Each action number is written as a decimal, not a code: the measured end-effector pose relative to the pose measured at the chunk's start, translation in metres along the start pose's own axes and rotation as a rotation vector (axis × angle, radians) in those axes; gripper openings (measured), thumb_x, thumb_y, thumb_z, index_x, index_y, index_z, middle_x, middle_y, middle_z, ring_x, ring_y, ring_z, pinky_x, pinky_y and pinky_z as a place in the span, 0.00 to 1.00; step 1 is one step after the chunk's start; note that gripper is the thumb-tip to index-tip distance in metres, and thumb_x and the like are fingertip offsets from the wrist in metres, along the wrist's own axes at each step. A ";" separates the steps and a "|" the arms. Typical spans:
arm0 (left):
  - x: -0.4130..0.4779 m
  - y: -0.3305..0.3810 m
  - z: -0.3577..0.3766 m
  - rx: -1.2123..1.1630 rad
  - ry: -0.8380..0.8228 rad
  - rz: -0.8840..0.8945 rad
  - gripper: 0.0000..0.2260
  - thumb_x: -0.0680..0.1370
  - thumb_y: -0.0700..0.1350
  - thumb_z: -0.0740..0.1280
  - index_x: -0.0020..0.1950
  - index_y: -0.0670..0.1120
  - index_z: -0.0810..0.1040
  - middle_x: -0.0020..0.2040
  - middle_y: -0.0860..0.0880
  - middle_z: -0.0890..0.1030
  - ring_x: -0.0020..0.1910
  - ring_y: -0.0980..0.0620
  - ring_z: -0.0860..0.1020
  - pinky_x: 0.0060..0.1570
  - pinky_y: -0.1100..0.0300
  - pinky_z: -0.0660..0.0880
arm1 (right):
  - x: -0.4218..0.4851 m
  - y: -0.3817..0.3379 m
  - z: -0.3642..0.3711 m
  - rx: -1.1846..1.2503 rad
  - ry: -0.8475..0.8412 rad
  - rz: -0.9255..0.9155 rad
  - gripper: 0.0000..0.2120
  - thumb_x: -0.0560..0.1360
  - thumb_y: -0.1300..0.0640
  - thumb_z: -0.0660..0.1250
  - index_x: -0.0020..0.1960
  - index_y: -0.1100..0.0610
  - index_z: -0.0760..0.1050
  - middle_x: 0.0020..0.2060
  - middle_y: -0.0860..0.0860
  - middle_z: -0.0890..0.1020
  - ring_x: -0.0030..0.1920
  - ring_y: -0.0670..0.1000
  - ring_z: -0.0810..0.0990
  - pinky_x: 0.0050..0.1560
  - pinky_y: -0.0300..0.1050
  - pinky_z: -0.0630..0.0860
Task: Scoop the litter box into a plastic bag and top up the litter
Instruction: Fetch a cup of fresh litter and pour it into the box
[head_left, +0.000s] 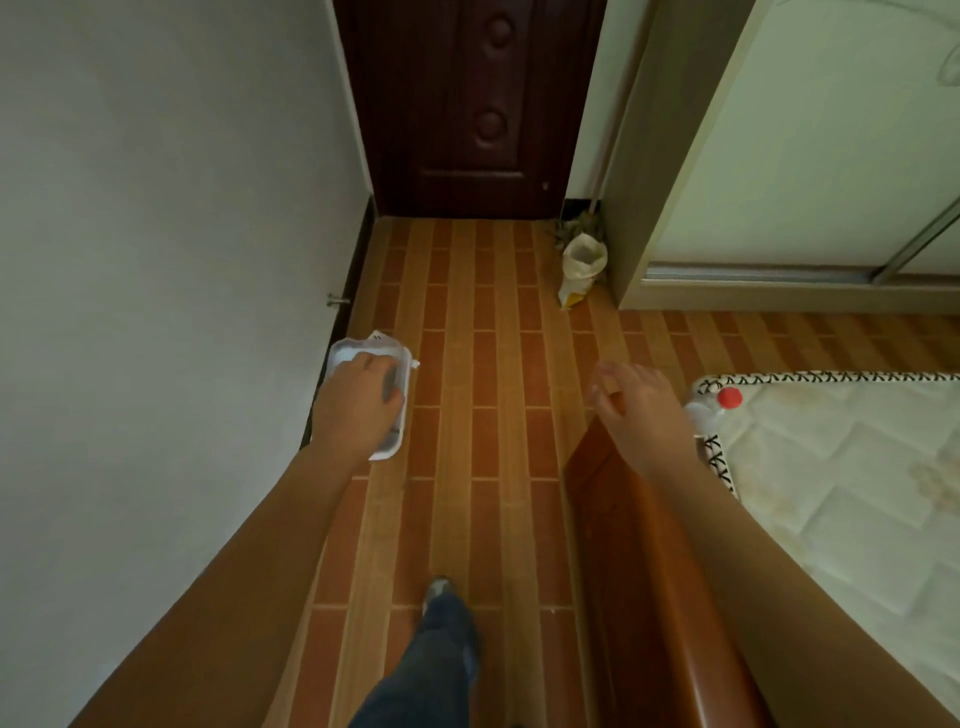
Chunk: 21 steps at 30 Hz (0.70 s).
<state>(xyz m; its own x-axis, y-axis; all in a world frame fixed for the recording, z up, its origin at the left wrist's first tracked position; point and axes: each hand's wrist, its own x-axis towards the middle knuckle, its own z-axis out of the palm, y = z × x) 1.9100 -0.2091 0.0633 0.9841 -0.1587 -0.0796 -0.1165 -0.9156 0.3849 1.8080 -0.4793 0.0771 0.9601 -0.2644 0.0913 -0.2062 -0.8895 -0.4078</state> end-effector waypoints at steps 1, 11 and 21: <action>0.020 0.003 -0.002 0.029 0.011 0.056 0.18 0.79 0.45 0.63 0.68 0.44 0.71 0.64 0.45 0.74 0.61 0.46 0.73 0.60 0.54 0.69 | 0.017 -0.005 0.002 0.001 0.004 0.012 0.16 0.79 0.55 0.60 0.63 0.60 0.73 0.59 0.56 0.78 0.62 0.56 0.71 0.60 0.48 0.68; 0.191 0.051 -0.006 0.037 0.004 0.277 0.17 0.79 0.44 0.62 0.68 0.47 0.70 0.66 0.47 0.73 0.64 0.48 0.71 0.62 0.52 0.70 | 0.163 0.008 0.007 0.013 0.041 0.128 0.17 0.78 0.57 0.60 0.66 0.59 0.71 0.60 0.56 0.77 0.63 0.57 0.70 0.61 0.49 0.67; 0.378 0.134 0.038 0.107 -0.043 0.330 0.18 0.79 0.46 0.62 0.69 0.49 0.70 0.65 0.48 0.73 0.64 0.50 0.71 0.60 0.52 0.72 | 0.345 0.088 0.018 -0.038 0.036 0.179 0.16 0.77 0.56 0.60 0.64 0.59 0.72 0.58 0.57 0.78 0.61 0.58 0.71 0.59 0.51 0.69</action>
<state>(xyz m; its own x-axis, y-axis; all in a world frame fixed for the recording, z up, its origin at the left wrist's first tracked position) 2.2614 -0.4061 0.0503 0.8847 -0.4662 -0.0064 -0.4433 -0.8454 0.2979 2.1248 -0.6422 0.0564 0.9001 -0.4324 0.0532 -0.3808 -0.8402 -0.3860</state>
